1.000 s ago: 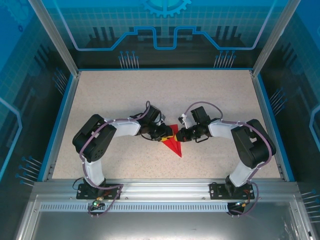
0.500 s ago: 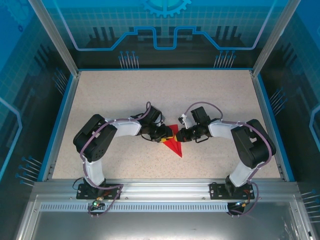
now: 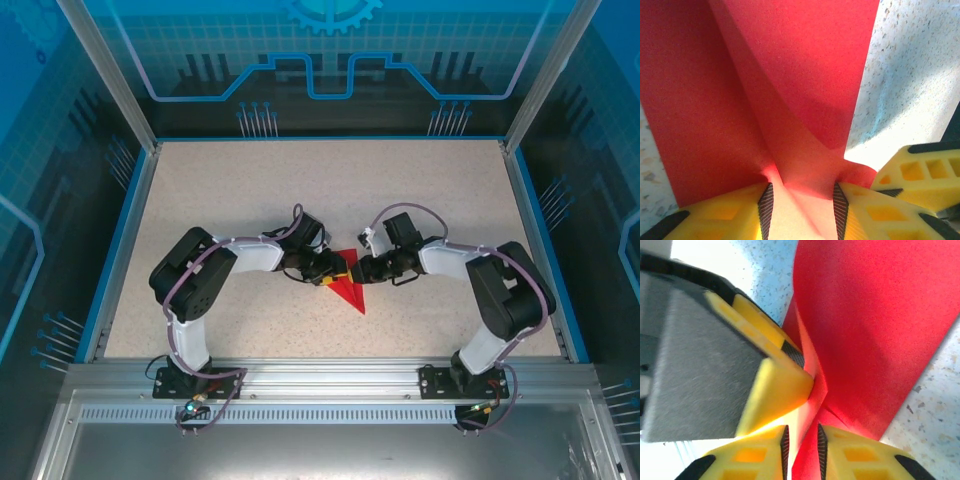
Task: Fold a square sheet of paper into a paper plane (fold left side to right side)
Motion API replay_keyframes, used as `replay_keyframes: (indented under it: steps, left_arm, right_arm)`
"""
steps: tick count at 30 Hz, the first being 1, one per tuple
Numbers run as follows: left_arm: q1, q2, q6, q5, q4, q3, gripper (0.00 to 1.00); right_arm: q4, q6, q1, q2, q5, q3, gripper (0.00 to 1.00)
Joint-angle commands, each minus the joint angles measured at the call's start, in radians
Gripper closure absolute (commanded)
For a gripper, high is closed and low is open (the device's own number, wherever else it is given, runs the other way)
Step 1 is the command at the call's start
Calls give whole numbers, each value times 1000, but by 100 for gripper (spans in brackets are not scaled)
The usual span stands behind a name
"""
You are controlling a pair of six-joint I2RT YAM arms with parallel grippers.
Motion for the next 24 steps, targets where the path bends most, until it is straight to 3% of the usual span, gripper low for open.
replay_keyframes:
  steps: [1,10,18,24]
  left_arm:
    - [-4,43,-2,-23,-26,11,59]
    - [-5,38,6,-29,-44,18,59]
    - [-4,35,9,-28,-46,19,59]
    - [-4,34,11,-29,-49,18,59]
  right_arm:
    - [-89,-26,23,-82,69,-14,70]
    - [-237,-28,212,-147,403,-25,59]
    - [-244,-12,266,-86,449,-7,59]
    - [-238,-13,273,-73,436,-5,66]
